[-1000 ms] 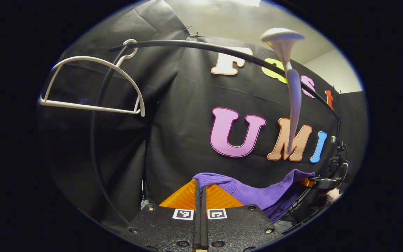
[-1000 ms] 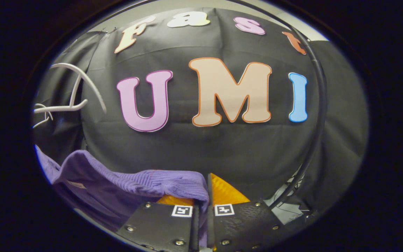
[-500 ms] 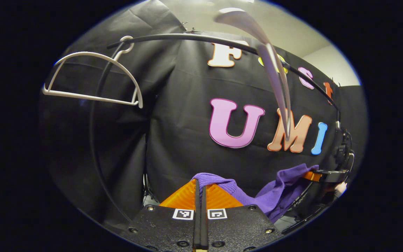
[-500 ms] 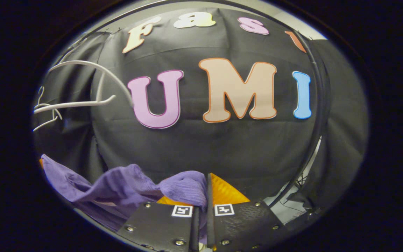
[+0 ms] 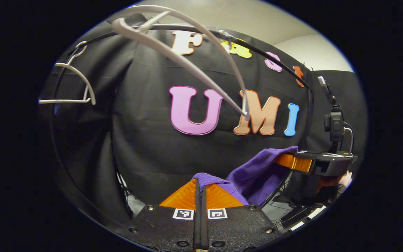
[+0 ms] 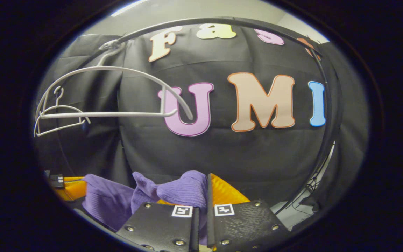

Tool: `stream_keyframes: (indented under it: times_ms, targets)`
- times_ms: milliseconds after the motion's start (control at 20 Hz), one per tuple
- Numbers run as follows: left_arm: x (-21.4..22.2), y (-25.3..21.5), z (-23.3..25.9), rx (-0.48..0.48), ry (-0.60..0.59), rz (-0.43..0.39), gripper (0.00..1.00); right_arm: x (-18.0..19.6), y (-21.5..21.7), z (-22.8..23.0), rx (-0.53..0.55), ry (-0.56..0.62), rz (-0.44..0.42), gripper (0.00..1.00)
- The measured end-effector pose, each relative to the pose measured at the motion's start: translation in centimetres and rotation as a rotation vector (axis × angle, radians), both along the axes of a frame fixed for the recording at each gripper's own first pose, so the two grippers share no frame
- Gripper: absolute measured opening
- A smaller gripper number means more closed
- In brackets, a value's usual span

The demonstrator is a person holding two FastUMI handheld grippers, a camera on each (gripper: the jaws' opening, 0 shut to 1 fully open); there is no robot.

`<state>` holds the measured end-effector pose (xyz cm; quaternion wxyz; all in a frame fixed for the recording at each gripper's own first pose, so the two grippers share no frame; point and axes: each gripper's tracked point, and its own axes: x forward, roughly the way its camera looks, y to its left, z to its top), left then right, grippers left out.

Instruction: Grasp the clothes on the hanger with both hands and then place them into the laundry hamper below.

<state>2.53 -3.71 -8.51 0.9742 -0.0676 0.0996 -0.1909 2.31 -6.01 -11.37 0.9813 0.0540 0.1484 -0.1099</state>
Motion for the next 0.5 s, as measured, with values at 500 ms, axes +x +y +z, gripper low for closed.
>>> stream_keyframes:
  times_ms: [500]
  targets:
    - [0.5,-3.5,0.0,-0.045,0.005,-0.069,0.0,-1.2,2.7,-1.0,-0.014,0.023,0.076,0.09]
